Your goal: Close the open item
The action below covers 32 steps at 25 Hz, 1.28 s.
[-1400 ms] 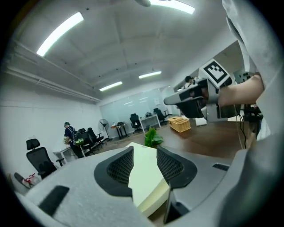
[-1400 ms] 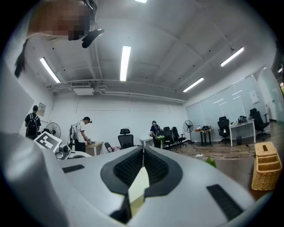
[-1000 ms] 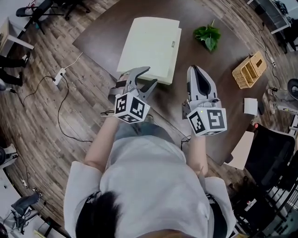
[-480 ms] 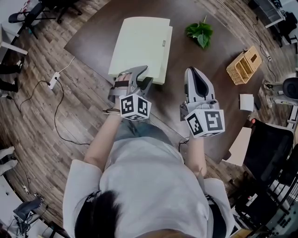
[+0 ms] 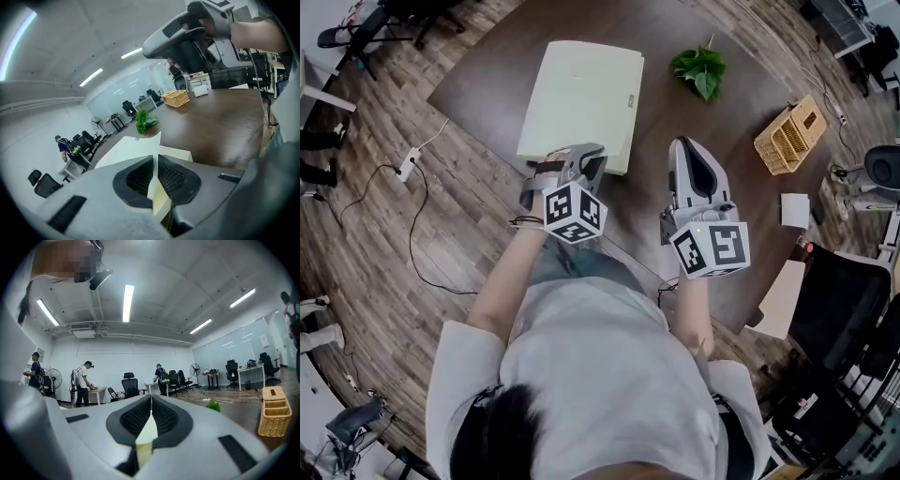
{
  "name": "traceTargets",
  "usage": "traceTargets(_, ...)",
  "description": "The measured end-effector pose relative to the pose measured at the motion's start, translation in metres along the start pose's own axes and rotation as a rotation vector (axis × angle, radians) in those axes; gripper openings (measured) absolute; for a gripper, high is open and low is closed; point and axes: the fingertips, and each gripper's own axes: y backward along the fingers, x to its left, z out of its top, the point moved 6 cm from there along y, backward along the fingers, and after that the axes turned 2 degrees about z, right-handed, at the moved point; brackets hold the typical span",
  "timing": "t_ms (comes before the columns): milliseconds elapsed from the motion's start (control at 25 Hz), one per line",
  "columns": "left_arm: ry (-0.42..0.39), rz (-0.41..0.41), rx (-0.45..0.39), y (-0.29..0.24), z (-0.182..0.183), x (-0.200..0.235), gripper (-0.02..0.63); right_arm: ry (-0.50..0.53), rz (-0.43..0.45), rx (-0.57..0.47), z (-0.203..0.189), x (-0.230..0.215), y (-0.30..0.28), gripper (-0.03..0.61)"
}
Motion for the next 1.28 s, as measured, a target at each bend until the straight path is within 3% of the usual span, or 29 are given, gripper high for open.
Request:
traceTargets(240, -0.017, -0.082, 0.096, -0.016, -0.005, -0.013, 0.021, 0.000, -0.007, -0.003, 0.000, -0.007, 0.002, 0.014)
traceTargets(760, -0.104, -0.187, 0.208, -0.031, -0.012, -0.027, 0.031, -0.005, -0.014, -0.010, -0.001, -0.013, 0.008, 0.014)
traceTargets(1040, -0.133, -0.251, 0.197, -0.030, -0.012, -0.025, 0.062, -0.005, -0.014, -0.012, 0.002, -0.010, 0.009, 0.014)
traceTargets(1160, -0.084, -0.317, 0.177, -0.029, -0.014, -0.025, 0.103, -0.001, -0.012, -0.014, 0.003, -0.011, 0.010, 0.014)
traceTargets(1280, 0.038, -0.392, 0.158, -0.029, -0.018, -0.027, 0.154, -0.001, -0.017, -0.015, 0.004, -0.012, 0.011, 0.014)
